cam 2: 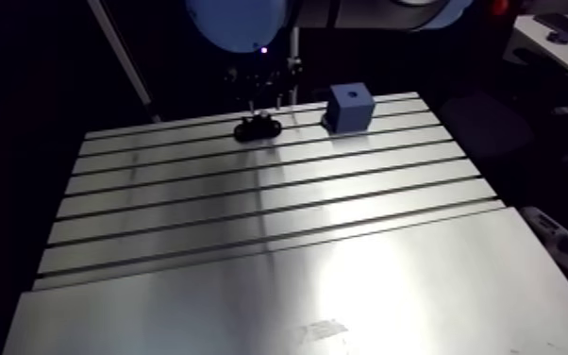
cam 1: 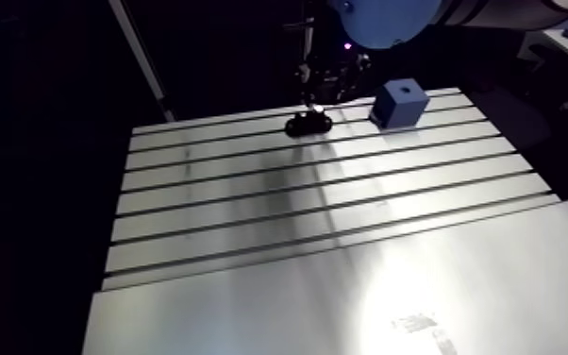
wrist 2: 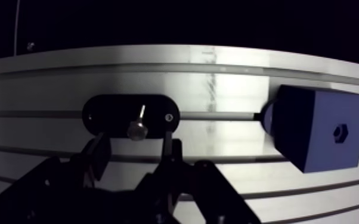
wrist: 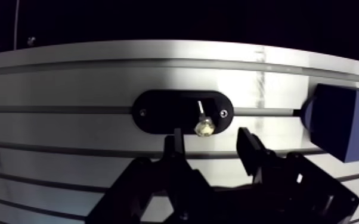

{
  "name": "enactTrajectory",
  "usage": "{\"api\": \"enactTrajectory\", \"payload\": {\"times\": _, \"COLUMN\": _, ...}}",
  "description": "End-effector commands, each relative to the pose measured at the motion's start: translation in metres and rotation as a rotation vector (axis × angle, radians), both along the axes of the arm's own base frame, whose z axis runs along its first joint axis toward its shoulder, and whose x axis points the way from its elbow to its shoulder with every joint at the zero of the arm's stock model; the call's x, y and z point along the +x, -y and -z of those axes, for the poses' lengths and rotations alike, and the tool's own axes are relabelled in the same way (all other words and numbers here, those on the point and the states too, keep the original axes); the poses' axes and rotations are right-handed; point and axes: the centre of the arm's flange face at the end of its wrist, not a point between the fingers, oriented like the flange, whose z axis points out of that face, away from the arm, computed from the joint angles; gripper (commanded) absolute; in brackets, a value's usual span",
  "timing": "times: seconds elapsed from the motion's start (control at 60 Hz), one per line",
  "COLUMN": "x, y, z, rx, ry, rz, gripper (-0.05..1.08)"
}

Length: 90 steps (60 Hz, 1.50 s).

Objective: Pick up the M10 bolt and insert it into the hex recess until seated.

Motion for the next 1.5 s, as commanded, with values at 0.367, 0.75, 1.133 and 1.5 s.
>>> {"api": "enactTrajectory", "payload": {"times": 0.367, "x": 0.0017, "y": 0.0015, "z": 0.0073, "rx": 0.004, "ry": -0.018, "rz": -0.002, "gripper": 0.46}}
{"api": "enactTrajectory", "payload": {"times": 0.75, "x": 0.0037, "y": 0.0019, "z": 0.0099, "rx": 0.004, "ry": -0.016, "rz": -0.002, "gripper": 0.47}}
{"api": "enactTrajectory", "payload": {"times": 1.133, "x": 0.004, "y": 0.0021, "z": 0.0113, "rx": 0.002, "ry": -0.015, "rz": -0.001, "gripper": 0.49}}
{"api": "enactTrajectory", "payload": {"times": 1.5, "x": 0.0032, "y": 0.0029, "z": 0.0133, "rx": 0.001, "ry": -0.014, "rz": -0.002, "gripper": 0.51}}
